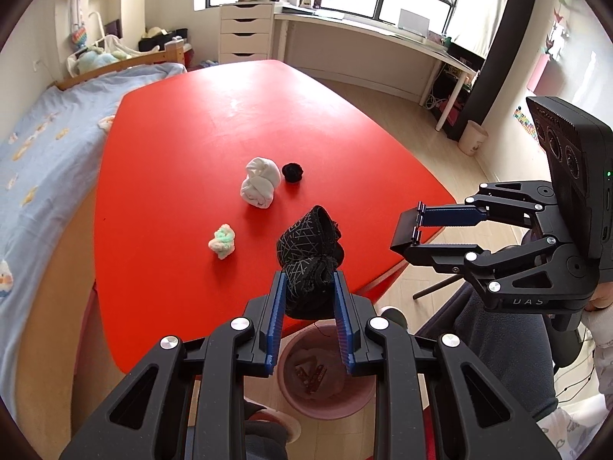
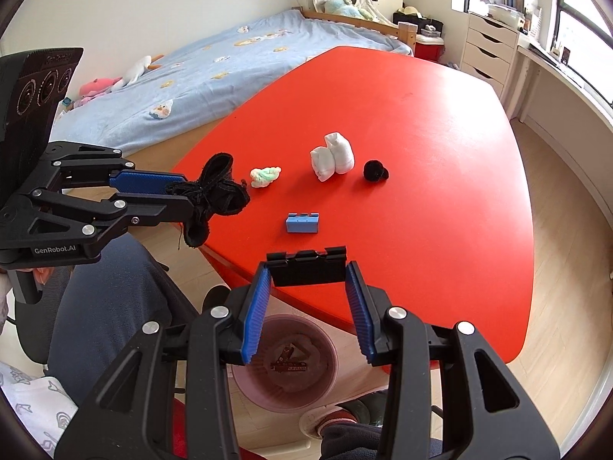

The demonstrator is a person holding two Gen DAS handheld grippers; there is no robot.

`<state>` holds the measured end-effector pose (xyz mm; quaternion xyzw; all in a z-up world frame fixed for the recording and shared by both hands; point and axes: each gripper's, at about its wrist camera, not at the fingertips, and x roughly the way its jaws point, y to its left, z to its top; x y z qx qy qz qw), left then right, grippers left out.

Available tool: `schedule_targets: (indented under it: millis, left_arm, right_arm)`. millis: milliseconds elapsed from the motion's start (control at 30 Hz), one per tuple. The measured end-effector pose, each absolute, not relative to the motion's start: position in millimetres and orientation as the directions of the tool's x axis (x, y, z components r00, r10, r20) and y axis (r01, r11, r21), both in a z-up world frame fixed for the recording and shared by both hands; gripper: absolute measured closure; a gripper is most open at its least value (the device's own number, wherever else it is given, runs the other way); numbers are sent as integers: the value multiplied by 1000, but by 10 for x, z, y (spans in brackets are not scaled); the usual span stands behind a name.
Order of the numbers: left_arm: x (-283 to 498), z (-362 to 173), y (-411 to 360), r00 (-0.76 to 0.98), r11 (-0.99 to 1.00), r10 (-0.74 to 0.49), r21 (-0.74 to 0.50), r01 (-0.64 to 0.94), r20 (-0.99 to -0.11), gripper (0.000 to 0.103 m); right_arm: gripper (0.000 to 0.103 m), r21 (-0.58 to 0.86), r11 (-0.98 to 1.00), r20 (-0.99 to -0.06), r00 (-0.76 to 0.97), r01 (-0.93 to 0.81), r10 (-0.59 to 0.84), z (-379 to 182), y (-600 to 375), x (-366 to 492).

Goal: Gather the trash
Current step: 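Lift the black cloth and black clip off the table with both tools, then carry the black cloth and black clip over the pink bin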

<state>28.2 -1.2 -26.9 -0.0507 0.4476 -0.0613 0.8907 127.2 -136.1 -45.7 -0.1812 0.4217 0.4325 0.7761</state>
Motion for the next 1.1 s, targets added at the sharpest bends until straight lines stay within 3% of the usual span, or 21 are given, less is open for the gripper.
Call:
schedule_targets:
  millis: [1100]
  left_arm:
    - [-382, -361, -383, 574, 973, -223, -217, 80, -788, 79]
  right_arm:
    - [63, 144, 583, -788, 264, -799, 556, -374, -1907, 516]
